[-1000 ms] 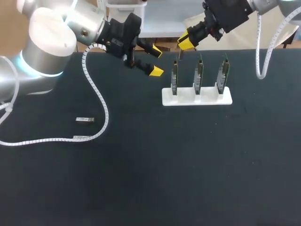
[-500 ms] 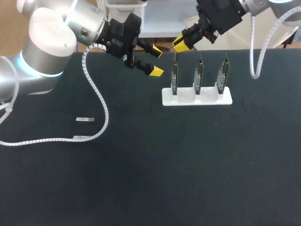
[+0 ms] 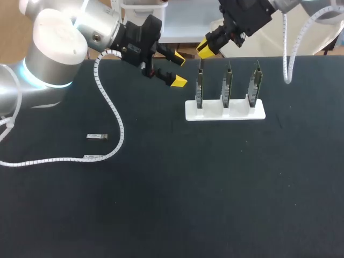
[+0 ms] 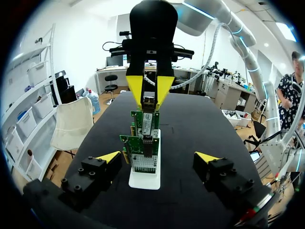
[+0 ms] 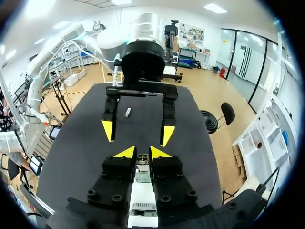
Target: Pick up the optical module with the left hand, and insert it into the network port with the right hand.
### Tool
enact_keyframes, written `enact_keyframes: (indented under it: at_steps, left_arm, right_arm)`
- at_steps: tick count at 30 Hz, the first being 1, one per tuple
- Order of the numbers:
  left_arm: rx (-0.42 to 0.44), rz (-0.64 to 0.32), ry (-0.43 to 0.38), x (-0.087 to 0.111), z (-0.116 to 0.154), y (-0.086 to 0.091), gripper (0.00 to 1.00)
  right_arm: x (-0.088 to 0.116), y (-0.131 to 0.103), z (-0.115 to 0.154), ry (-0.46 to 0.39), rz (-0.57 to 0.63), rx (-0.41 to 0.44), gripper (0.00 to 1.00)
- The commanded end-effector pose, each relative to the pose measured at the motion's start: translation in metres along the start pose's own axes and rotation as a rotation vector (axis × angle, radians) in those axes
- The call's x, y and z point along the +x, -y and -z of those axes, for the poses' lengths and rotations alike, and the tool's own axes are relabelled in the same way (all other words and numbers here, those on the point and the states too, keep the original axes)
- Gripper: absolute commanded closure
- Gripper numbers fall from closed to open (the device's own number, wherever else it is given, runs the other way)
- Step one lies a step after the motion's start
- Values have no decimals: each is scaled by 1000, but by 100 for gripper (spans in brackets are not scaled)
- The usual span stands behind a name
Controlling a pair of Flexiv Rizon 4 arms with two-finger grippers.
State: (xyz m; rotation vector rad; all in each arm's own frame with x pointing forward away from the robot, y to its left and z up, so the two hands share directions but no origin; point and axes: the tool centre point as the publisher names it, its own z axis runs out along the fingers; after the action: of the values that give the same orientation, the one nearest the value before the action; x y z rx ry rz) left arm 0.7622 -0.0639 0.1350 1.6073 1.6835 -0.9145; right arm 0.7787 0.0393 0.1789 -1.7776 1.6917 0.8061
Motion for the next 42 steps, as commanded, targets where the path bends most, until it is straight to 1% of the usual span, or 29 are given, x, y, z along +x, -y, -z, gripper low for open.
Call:
enact_keyframes:
  at_steps: [1,7,27,42]
  left_arm:
    - [0,1,-3,0,-1,-1,0]
    - [0,1,-3,0,-1,-1,0]
    - [0,1,-3,0,-1,-1,0]
    - [0,1,-3,0,-1,-1,0]
  right_arm:
    - [3,1,-3,-10,-5,23,100]
    - [3,0,-4,1,-15,19,100]
    - [6,-3,-12,-5,-21,11,100]
    - [6,-5,-7,-3,-21,24,100]
